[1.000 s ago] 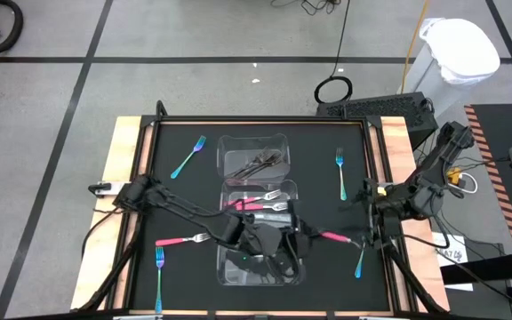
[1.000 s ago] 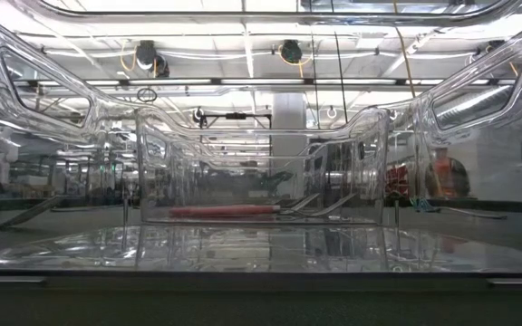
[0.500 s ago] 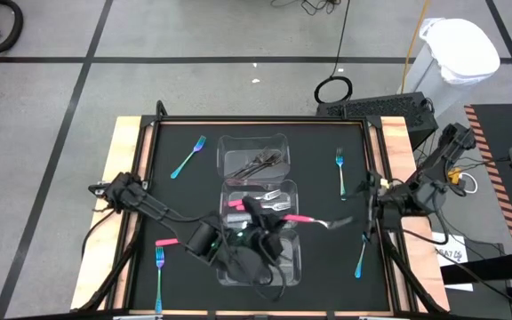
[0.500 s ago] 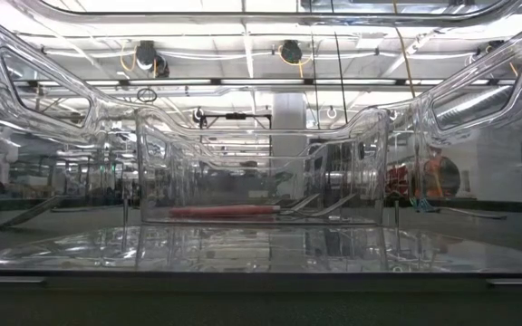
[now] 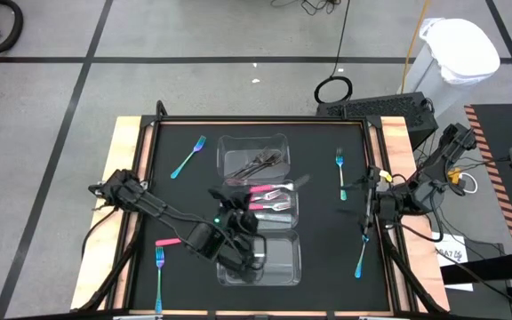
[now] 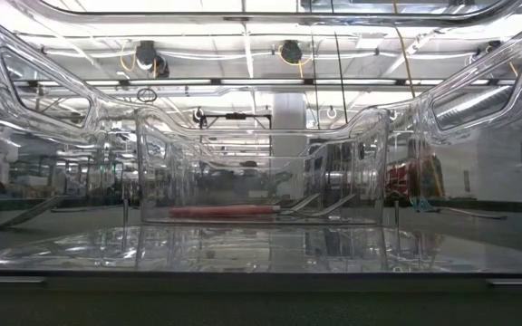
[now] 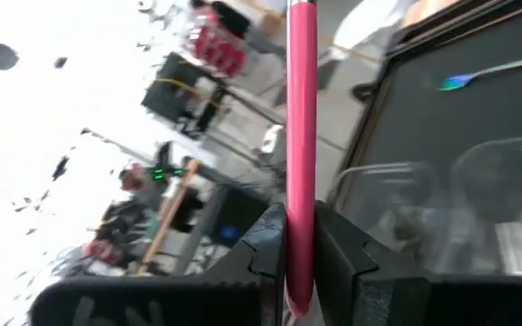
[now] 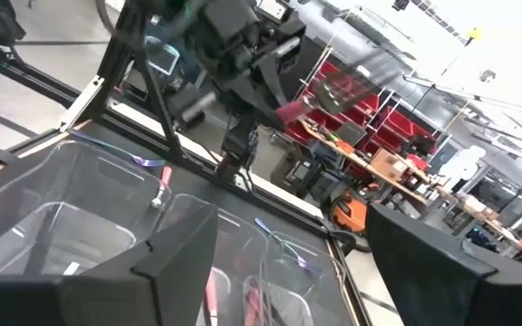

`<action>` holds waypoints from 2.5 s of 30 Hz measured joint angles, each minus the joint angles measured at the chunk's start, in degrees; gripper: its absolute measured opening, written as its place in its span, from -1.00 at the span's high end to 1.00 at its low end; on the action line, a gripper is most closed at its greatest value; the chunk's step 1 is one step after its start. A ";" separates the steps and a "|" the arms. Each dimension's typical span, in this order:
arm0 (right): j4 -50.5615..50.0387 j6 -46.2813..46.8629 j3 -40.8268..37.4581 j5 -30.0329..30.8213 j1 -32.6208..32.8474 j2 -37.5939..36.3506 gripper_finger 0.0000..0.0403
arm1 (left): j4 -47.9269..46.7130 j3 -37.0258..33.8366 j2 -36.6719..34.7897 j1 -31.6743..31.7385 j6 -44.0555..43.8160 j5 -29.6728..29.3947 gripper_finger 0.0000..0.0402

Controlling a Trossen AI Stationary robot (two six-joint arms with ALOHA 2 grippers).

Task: Sort silverware by color (type)
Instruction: Put the right pink fork into the middle transparent bin

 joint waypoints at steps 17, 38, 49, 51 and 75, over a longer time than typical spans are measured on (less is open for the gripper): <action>0.26 -2.02 0.00 0.02 -0.21 0.39 -0.36 | -7.33 -13.10 0.10 5.05 -7.52 15.85 0.79; 1.18 -6.61 0.00 0.00 -0.21 0.37 -0.36 | -1.99 -15.13 0.09 7.56 -7.04 38.67 0.78; 1.14 -5.32 0.00 0.00 -0.21 0.37 -0.36 | 1.81 -15.13 0.09 10.50 -6.97 43.41 0.78; 1.11 -5.28 0.00 0.00 -0.21 0.39 -0.36 | 2.58 -15.13 0.09 10.93 -6.97 44.20 0.78; 0.22 -5.32 0.00 0.00 -0.19 0.39 -0.36 | 4.31 -15.11 0.09 11.39 -7.02 46.30 0.76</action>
